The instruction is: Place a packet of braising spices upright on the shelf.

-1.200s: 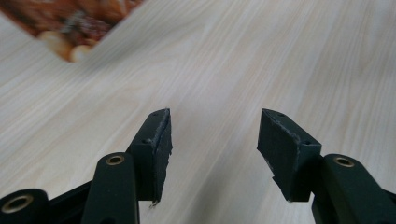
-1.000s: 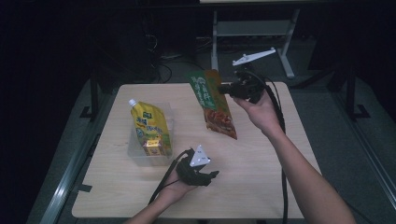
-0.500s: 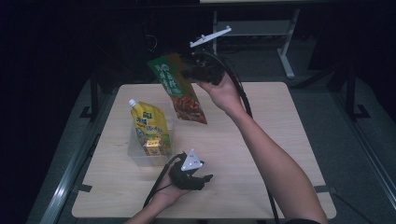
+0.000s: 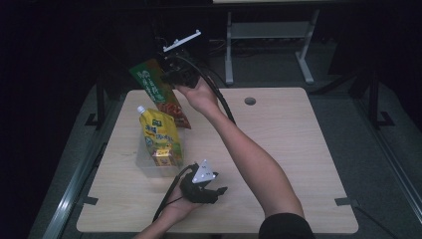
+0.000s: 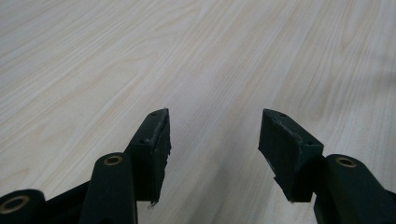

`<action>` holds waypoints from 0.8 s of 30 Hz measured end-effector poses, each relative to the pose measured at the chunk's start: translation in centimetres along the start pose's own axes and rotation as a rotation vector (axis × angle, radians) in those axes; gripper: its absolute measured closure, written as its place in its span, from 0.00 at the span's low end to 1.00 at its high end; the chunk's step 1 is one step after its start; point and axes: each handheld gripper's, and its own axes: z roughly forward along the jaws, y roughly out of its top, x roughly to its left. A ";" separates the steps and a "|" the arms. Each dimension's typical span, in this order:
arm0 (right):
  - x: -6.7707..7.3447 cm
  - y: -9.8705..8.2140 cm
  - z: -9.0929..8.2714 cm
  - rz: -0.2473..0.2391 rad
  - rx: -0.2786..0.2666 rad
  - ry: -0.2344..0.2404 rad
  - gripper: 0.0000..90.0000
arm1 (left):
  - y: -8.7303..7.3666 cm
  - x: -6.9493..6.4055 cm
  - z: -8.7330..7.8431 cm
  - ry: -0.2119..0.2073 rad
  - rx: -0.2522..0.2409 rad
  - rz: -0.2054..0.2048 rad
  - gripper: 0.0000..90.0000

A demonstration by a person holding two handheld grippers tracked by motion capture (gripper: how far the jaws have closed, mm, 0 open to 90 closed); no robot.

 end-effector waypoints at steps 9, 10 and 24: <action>-0.2 -1.5 3.3 0.052 -0.021 0.026 1.00 | 0.0 0.1 -0.2 -0.003 0.007 0.004 0.48; -0.3 -1.8 3.6 0.049 -0.027 0.026 1.00 | 0.0 -0.1 -0.1 -0.004 0.000 -0.004 0.48; -1.0 -5.7 4.7 0.103 -0.063 0.019 1.00 | 0.0 -0.5 0.4 -0.007 0.025 0.024 0.47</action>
